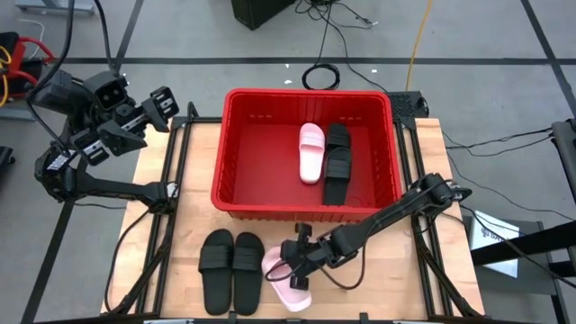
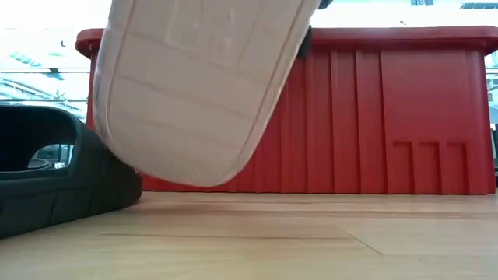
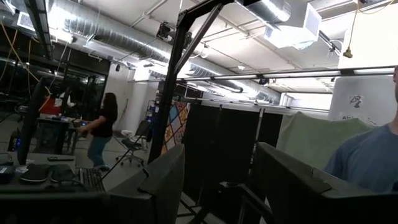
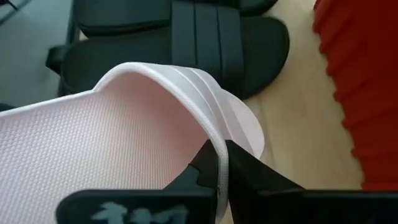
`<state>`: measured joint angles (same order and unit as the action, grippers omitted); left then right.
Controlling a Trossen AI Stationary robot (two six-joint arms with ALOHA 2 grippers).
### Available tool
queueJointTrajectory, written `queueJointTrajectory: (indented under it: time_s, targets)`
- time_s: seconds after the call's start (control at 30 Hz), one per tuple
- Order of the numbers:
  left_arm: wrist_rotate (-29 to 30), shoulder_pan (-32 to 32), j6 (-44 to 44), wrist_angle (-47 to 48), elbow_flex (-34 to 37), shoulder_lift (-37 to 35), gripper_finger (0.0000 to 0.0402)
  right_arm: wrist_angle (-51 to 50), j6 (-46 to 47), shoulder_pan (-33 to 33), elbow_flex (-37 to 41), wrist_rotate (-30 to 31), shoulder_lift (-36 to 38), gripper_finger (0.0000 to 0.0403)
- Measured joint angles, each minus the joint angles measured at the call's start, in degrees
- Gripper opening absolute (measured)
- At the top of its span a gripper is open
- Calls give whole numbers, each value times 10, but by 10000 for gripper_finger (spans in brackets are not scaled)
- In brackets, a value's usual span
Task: Pick and place slides into bin
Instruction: Put the pink slide into the red bin
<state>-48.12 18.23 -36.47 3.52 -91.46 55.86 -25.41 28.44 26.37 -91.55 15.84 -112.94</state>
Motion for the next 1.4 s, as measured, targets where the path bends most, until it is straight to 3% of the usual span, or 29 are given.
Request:
queueJointTrajectory:
  time_s: [0.27,0.97,1.27,1.4]
  targets:
    - [-1,0,0,2,0,0,202,42,-1,-9,0,1,44,2]
    - [-19,0,-60,-7,0,-9,202,385,-46,-81,-2,8,79,3]
    - [-25,0,-61,-8,0,-24,202,486,-118,-121,-2,90,79,3]
    - [-26,0,-61,-9,0,-25,202,514,-144,-142,-2,99,79,4]
